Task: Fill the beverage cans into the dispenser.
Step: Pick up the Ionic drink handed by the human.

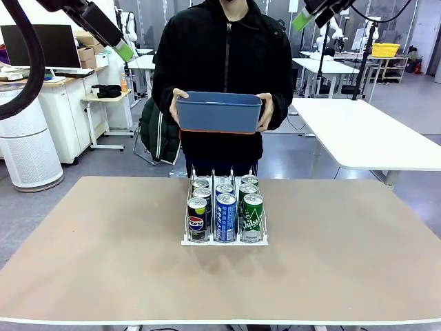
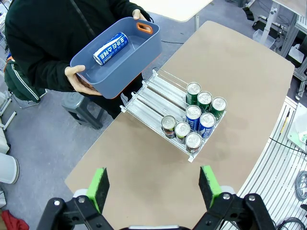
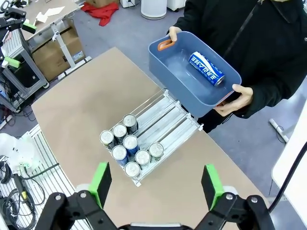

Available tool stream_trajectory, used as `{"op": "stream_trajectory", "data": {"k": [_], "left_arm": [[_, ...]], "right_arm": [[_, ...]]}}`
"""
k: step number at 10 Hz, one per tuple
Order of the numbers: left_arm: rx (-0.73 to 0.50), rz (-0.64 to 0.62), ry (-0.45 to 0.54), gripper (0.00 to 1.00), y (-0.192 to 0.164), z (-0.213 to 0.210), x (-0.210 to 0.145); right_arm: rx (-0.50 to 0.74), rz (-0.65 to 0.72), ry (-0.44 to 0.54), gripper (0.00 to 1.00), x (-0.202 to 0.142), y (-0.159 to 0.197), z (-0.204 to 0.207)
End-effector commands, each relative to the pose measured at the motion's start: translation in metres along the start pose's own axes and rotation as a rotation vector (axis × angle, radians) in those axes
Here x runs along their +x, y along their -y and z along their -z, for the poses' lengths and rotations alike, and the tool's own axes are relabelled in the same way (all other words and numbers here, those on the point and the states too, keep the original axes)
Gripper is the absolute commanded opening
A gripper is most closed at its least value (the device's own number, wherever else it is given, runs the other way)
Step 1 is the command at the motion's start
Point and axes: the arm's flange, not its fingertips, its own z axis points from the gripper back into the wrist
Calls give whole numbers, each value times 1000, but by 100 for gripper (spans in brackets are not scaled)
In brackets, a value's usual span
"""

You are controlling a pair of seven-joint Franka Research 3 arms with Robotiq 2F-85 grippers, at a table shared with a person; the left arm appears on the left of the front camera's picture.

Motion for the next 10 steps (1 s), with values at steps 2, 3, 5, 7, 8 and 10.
{"op": "stream_trajectory", "data": {"k": [2,3,5,7,8,10], "left_arm": [[-1,-6,2,100,0,0,-1],[-1,-6,2,100,0,0,-1],[-1,-6,2,100,0,0,-1],[-1,-6,2,100,0,0,-1],[-1,-6,2,100,0,0,-1],[-1,-6,2,100,0,0,-1]], "right_arm": [[0,0,0,100,0,0,0],[10,3,9,100,-2,1,-3],[16,6,31,100,-3,3,-6],[25,1,29,100,-3,3,-10],[17,2,10,100,-3,5,-3],[5,9,19,100,0,2,-7]]}}
